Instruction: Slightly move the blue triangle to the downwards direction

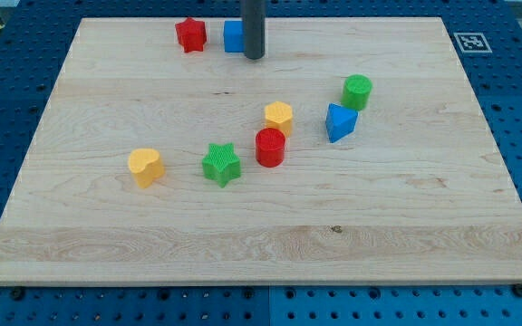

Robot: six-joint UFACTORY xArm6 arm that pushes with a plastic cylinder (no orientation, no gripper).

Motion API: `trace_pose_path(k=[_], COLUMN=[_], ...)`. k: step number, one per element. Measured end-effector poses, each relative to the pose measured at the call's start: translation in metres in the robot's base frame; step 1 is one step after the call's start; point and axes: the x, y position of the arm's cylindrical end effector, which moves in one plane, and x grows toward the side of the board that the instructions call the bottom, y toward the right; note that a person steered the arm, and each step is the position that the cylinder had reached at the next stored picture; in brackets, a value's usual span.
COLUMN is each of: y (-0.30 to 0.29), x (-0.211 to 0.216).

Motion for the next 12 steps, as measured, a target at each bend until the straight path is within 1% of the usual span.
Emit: trace_pose_path(k=[1,3,5,6,8,9,10,12], y=[0.012,0.019,0.027,0.037,0.071,0.088,0.099,0.101], x=[0.0,0.003,0.052,0.066,0.066,0.076,0.094,0.132])
